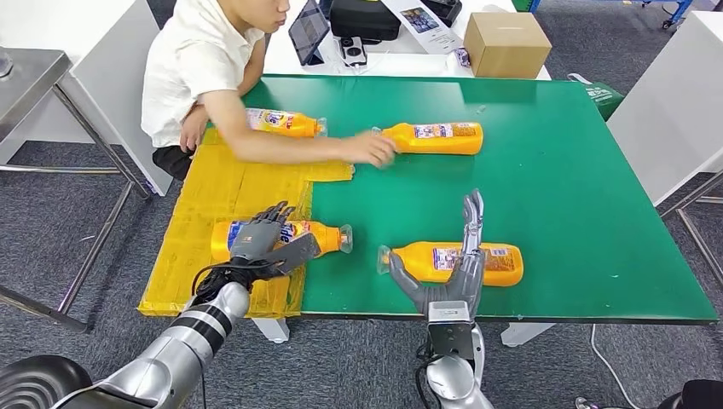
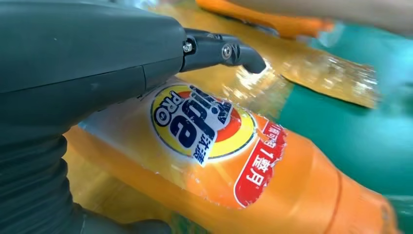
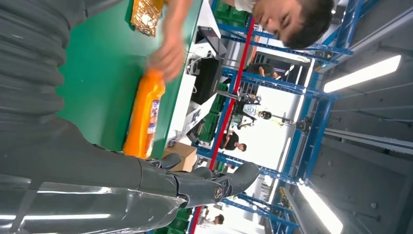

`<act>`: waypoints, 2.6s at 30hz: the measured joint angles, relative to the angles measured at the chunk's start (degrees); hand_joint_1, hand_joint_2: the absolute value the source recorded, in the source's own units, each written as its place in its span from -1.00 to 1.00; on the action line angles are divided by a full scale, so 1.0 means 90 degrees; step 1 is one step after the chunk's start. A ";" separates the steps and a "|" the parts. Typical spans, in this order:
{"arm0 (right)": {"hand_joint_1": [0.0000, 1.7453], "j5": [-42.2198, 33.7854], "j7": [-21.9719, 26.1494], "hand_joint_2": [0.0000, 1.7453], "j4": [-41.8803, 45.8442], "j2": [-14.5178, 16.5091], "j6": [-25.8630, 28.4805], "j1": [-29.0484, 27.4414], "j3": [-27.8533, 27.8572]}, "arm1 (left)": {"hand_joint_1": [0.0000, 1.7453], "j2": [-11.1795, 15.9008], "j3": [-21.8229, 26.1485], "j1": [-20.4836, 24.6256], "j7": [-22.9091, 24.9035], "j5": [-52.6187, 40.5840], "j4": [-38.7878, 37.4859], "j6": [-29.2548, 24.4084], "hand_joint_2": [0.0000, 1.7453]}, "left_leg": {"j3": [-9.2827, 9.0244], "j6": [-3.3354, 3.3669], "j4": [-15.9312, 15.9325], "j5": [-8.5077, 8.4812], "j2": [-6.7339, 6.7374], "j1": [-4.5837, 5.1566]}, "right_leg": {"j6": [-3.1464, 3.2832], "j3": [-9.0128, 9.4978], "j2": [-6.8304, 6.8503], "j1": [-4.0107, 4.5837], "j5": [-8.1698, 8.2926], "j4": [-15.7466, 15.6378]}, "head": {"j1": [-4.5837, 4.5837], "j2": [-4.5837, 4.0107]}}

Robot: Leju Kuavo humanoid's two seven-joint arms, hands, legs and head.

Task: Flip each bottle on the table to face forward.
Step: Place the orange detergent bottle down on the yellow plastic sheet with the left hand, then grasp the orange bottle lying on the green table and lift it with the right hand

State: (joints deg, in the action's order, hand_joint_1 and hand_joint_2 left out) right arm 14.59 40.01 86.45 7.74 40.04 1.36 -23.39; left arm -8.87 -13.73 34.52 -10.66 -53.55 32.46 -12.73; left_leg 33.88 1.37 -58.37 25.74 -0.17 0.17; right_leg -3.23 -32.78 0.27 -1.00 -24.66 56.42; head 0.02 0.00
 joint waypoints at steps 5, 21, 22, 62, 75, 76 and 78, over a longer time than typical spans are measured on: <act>-1.00 -0.0063 0.0000 1.00 -0.0007 -0.0060 0.0000 0.0005 0.0000 | -1.00 -0.0027 -0.0014 0.0021 -0.0688 0.0698 0.0024 0.0896 1.00 | -0.0007 0.0000 0.0000 0.0000 -0.0004 0.0000 | 0.0000 0.0012 0.0008 0.0000 0.0000 0.0000 | -0.0002 0.0000; -1.00 0.0245 -0.0001 1.00 -0.0105 -0.0115 0.0000 -0.0005 0.0009 | -1.00 -0.0337 -0.0154 -0.1225 -0.1993 0.2573 0.2302 -0.1311 1.00 | 0.0009 -0.0001 0.0000 0.0000 -0.0001 0.0001 | 0.0000 -0.0008 0.0006 0.0000 -0.0001 0.0000 | -0.0001 0.0000; -1.00 0.0276 -0.0001 1.00 -0.0124 -0.0111 0.0000 -0.0004 0.0010 | -1.00 -0.0368 -0.0166 -0.1321 -0.2095 0.2662 0.2578 -0.1538 1.00 | 0.0010 0.0000 0.0000 0.0000 -0.0002 0.0001 | 0.0000 -0.0009 0.0007 0.0000 -0.0001 -0.0001 | -0.0002 0.0000; -1.00 0.4464 -0.2396 1.00 -0.2875 -0.1276 -0.0885 0.1118 0.1001 | -1.00 -0.0439 -0.1012 -0.3046 -0.2499 0.5743 0.5942 -0.2040 1.00 | 0.0015 0.0007 -0.0001 -0.0004 -0.0004 0.0008 | -0.0001 -0.0011 0.0012 -0.0004 0.0001 -0.0002 | 0.0000 0.0000; -1.00 0.5335 -0.3609 1.00 -0.4138 -0.1359 -0.1298 0.1825 0.0869 | -1.00 -0.0437 -0.1093 -0.2949 -0.1928 0.6008 0.5942 -0.1724 1.00 | 0.0013 0.0007 -0.0003 -0.0004 -0.0006 0.0009 | -0.0003 -0.0010 0.0012 -0.0005 0.0001 -0.0003 | 0.0000 0.0000; -1.00 0.5372 -0.3681 1.00 -0.4130 -0.1395 -0.1384 0.1779 0.0863 | -1.00 -0.0437 -0.1091 -0.2958 -0.1891 0.6010 0.5942 -0.1698 1.00 | 0.0013 0.0007 -0.0003 -0.0004 -0.0005 0.0010 | -0.0003 -0.0010 0.0012 -0.0005 0.0001 -0.0003 | 0.0000 0.0000; -1.00 0.5390 -0.3758 1.00 -0.4053 -0.1463 -0.1524 0.1690 0.0857 | -1.00 -0.0435 -0.1082 -0.2982 -0.1839 0.6011 0.5942 -0.1656 1.00 | 0.0013 0.0007 -0.0003 -0.0003 -0.0005 0.0009 | -0.0002 -0.0010 0.0012 -0.0004 0.0001 -0.0005 | 0.0001 0.0000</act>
State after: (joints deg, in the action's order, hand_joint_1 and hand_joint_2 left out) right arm 63.10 6.19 49.98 -5.43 26.33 16.57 -15.67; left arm -12.79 -23.46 7.69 -27.21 0.55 85.94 -27.63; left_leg 34.00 1.44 -58.39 25.72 -0.21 0.26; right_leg -3.26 -32.87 0.38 -1.04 -24.66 56.38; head 0.03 0.00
